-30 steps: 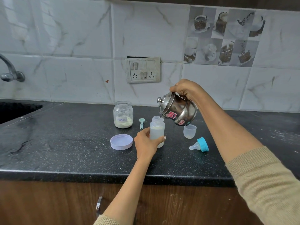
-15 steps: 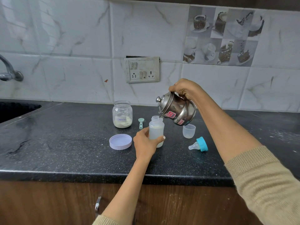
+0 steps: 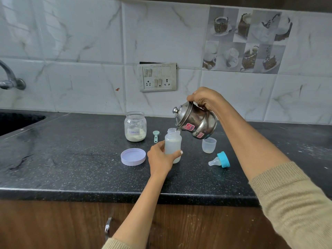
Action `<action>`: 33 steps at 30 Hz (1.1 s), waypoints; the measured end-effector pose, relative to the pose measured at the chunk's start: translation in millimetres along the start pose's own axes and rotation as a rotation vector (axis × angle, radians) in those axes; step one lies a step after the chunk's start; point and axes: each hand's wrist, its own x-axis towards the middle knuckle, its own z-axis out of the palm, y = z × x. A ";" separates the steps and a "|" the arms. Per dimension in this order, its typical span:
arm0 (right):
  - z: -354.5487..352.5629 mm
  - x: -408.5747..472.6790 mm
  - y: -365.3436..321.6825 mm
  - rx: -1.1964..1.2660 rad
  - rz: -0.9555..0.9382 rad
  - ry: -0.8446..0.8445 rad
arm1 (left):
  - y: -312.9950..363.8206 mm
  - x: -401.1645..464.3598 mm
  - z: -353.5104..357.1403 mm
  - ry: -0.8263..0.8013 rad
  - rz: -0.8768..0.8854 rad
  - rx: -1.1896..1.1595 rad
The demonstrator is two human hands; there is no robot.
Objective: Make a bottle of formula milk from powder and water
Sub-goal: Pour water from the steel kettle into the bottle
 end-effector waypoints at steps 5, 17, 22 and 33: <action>0.9 0.7 1.9 0.048 0.008 0.001 | -0.2 -0.3 0.4 0.006 -0.005 -0.003; 2.2 3.5 6.4 0.093 0.014 0.004 | 1.2 -0.6 -1.0 0.004 -0.006 0.001; 1.5 2.3 5.5 0.081 0.013 0.009 | 0.6 -1.0 -0.3 -0.001 -0.005 -0.001; 2.1 3.4 6.4 0.069 0.008 0.017 | 0.6 -1.0 -0.5 0.000 -0.004 -0.008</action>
